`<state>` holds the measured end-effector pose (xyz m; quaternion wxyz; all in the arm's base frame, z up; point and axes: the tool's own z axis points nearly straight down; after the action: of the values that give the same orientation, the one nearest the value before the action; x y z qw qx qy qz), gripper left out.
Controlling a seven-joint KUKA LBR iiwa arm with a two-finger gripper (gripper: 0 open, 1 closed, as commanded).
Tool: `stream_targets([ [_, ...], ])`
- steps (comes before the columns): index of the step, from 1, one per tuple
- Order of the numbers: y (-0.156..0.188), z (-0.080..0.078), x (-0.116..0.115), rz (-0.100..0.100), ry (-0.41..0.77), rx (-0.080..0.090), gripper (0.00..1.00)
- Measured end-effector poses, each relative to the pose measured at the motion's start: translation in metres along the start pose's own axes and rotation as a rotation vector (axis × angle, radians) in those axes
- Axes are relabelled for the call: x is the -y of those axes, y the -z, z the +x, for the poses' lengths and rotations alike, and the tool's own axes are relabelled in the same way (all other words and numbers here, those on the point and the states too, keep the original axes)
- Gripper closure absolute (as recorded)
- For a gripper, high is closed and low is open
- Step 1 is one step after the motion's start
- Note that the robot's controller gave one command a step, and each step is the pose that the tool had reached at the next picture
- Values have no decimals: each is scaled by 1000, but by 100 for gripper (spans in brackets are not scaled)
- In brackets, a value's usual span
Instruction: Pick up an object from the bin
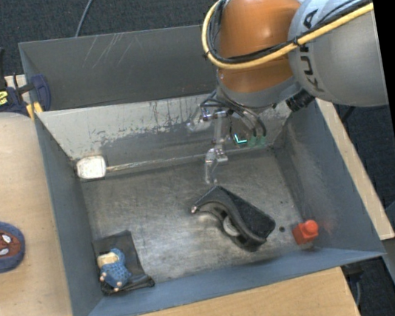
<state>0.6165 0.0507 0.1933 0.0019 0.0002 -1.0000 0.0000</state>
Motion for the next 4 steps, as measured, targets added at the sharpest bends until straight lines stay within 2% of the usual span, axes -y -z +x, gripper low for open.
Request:
stream_targets([
  [1,-72,13,50,0,121,31,0],
  [2,-76,17,51,1,119,13,100],
  [3,-76,15,49,-3,118,25,0],
  [4,-77,81,59,-3,33,38,0],
])
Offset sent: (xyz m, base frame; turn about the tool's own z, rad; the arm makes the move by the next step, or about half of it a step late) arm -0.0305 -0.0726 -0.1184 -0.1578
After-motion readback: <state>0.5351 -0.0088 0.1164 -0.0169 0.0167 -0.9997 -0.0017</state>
